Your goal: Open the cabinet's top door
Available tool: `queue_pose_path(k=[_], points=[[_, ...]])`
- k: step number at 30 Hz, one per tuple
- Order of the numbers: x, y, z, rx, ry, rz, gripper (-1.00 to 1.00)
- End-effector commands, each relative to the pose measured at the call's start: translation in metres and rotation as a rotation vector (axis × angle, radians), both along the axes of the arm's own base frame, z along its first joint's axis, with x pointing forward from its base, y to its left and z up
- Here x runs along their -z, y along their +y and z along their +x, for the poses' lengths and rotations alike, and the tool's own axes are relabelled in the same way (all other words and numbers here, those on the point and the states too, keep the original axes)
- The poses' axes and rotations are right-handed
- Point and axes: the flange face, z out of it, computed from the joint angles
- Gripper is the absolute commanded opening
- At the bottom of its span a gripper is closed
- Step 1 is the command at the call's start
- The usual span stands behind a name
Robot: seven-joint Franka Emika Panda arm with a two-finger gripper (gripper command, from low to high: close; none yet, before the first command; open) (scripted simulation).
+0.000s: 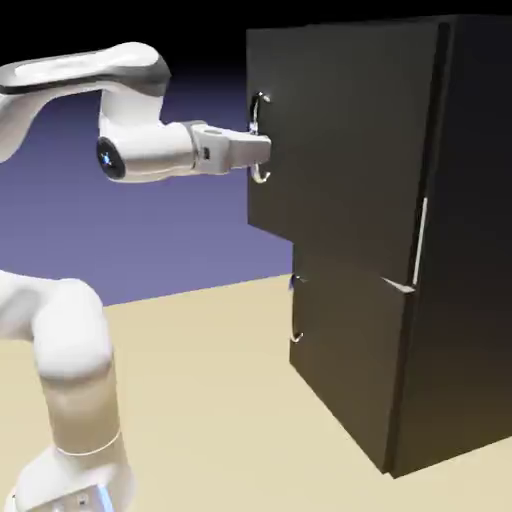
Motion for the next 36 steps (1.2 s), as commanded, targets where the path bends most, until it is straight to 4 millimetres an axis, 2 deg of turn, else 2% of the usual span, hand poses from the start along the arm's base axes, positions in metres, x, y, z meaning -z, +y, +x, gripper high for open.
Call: queue_pose_path(k=[1, 17, 36], points=[[0.000, -0.003, -0.004, -0.013, 0.001, 0.000, -1.00], [0.002, -0.053, -0.047, -0.193, 0.005, -0.002, -1.00], [0.000, -0.055, -0.050, -0.205, -0.002, 0.000, -1.00]])
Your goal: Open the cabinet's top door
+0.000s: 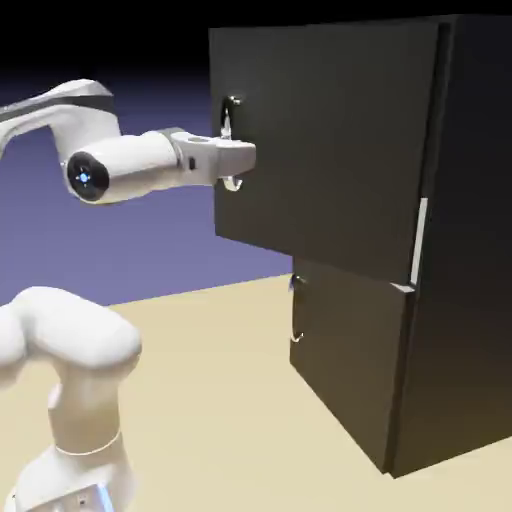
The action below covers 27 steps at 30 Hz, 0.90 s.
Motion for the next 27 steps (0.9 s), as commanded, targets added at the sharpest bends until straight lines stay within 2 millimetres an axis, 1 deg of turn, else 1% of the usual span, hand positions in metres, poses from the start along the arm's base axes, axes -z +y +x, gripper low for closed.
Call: queue_pose_path(k=[1, 8, 15, 22, 27], points=[[0.001, -0.003, -0.002, -0.010, 0.006, 0.001, -1.00], [0.001, -0.034, -0.021, -0.111, 0.006, 0.001, -1.00], [0.001, -0.075, -0.042, -0.239, 0.006, 0.000, -1.00], [0.001, -0.123, -0.058, -0.379, 0.006, 0.000, -1.00], [0.001, -0.167, -0.067, -0.502, 0.006, 0.000, -1.00]])
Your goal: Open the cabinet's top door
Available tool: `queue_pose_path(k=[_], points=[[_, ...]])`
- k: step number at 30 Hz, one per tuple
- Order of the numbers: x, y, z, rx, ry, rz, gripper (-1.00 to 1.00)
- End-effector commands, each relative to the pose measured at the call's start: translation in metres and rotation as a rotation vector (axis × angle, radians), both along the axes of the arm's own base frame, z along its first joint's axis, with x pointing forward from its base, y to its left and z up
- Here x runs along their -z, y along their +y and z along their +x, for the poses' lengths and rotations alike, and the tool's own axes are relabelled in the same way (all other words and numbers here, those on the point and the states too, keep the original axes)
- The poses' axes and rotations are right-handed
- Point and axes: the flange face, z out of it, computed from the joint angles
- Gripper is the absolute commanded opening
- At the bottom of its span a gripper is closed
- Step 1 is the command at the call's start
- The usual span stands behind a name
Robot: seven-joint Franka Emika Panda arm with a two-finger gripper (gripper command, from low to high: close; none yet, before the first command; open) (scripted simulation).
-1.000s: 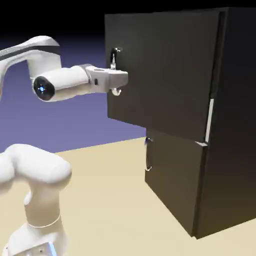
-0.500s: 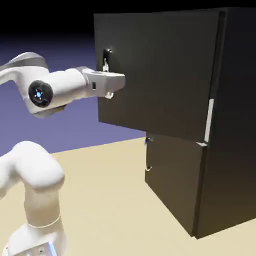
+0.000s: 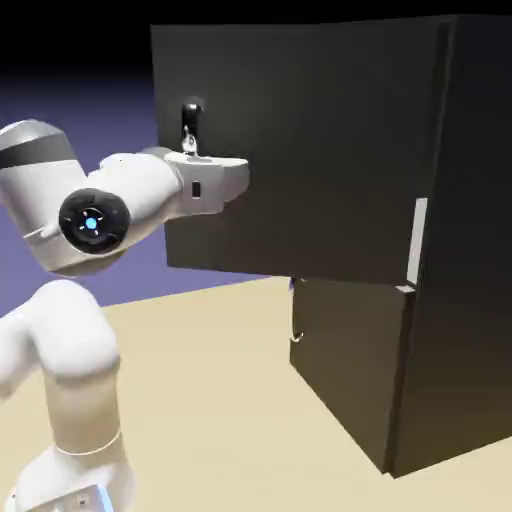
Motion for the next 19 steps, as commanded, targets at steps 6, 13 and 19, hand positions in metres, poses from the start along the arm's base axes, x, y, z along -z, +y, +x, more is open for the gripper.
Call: queue_pose_path(k=[6, 13, 19], points=[[0.000, -0.070, -0.002, -0.191, 0.000, -0.001, -1.00], [0.000, -0.140, 0.009, -0.390, 0.000, -0.001, -1.00], [0.000, -0.177, 0.021, -0.496, 0.001, -0.001, 1.00]])
